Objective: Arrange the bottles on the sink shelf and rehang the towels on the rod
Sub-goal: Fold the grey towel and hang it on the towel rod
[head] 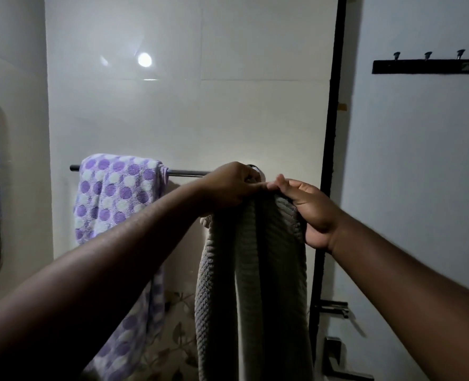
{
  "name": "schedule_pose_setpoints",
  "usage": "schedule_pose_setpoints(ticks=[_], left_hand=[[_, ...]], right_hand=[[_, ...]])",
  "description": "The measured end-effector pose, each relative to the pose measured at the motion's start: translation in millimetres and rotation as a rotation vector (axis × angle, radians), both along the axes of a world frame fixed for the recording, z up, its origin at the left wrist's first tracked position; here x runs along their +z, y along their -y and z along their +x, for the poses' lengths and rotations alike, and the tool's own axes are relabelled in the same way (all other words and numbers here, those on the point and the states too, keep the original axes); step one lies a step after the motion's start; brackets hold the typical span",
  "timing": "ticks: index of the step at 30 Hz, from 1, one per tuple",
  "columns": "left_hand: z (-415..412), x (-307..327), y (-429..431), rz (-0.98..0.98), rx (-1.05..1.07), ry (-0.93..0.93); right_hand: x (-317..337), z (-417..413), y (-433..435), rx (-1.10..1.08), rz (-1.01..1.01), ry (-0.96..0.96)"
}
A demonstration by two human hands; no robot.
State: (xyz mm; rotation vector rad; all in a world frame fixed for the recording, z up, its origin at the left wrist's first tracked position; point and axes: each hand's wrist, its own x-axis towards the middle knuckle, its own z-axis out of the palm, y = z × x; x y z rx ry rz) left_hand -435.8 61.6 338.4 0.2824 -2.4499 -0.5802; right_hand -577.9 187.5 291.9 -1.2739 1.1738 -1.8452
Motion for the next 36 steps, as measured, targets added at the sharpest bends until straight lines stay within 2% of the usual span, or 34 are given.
schedule_pose_setpoints(ticks=[2,4,6,9,12,17,19,21,24,27,30,32,36], left_hand=[[-3,1,1,-0.002,0.072,-0.214],[-3,7,9,0.043,0.166,-0.468],[4,14,25,0.118,0.196,-0.584],[5,5,28,0.181,0.145,-0.455],[-18,-18,6,0.243,-0.037,-0.283],[-29,-26,-6,0.484,-0.19,-0.332],[-24,-24,-10,0.433,-0.278,-0.25],[-23,-22,-10,0.35,-0.252,-0.217],[-20,-19,-6,0.332,-0.203,-0.278],[-11,-9,-2,0.345,-0.144,-0.434],[-2,-2,19,0.308,0.071,-0.595],[2,-6,29,0.265,0.13,-0.566],[-8,-29,7,0.359,-0.153,-0.337]], right_hand=[[-13,-3,-7,0.067,0.072,0.006],[-34,-9,-13,0.029,0.133,0.051],[-48,-18,-19,-0.018,0.125,0.089],[-38,-17,-20,-0.109,0.053,0.084],[-16,-2,-8,-0.164,0.039,-0.001],[14,7,-2,-0.136,-0.054,0.036],[20,4,-3,-0.129,-0.072,0.024],[18,3,-2,-0.116,-0.048,-0.005],[8,-1,-3,-0.091,0.025,0.015],[-9,-9,-11,-0.051,0.116,-0.036],[-30,-21,-19,-0.084,0.136,-0.023],[-35,-24,-21,-0.147,0.111,-0.011],[-20,-5,-9,-0.146,0.031,-0.005]])
